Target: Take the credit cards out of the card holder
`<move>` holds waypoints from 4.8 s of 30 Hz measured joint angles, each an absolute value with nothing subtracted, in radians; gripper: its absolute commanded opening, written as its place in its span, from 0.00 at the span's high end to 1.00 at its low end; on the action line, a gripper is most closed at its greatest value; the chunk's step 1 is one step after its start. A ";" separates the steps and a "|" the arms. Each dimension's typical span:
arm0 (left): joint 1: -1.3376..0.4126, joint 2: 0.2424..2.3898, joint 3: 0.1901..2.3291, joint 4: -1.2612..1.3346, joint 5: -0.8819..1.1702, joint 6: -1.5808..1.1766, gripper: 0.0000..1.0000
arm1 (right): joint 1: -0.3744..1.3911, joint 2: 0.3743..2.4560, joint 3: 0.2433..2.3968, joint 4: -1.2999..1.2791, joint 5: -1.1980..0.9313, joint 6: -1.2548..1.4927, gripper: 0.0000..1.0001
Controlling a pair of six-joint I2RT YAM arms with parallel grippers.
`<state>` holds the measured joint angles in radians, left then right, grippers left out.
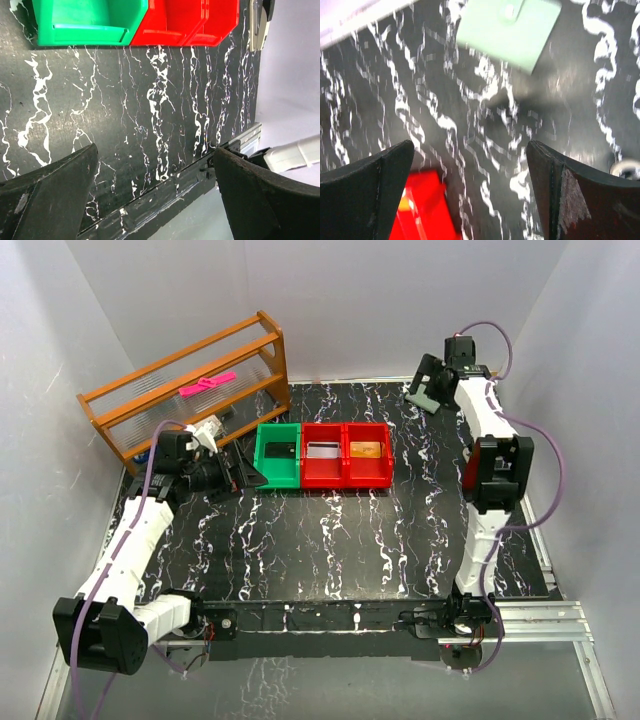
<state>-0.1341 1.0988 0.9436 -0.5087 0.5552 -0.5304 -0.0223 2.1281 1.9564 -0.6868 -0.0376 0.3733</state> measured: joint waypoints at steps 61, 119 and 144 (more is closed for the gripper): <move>-0.134 1.006 0.916 -0.623 0.553 -0.485 0.06 | -0.091 1.852 1.211 -0.347 0.046 0.635 0.90; -0.134 0.929 0.888 -0.611 0.489 -0.552 0.01 | -0.060 1.654 1.247 -0.439 -0.192 0.397 0.47; -0.134 0.829 0.760 -0.449 0.464 -0.773 0.01 | -0.053 1.673 1.040 -0.490 -0.083 0.337 0.51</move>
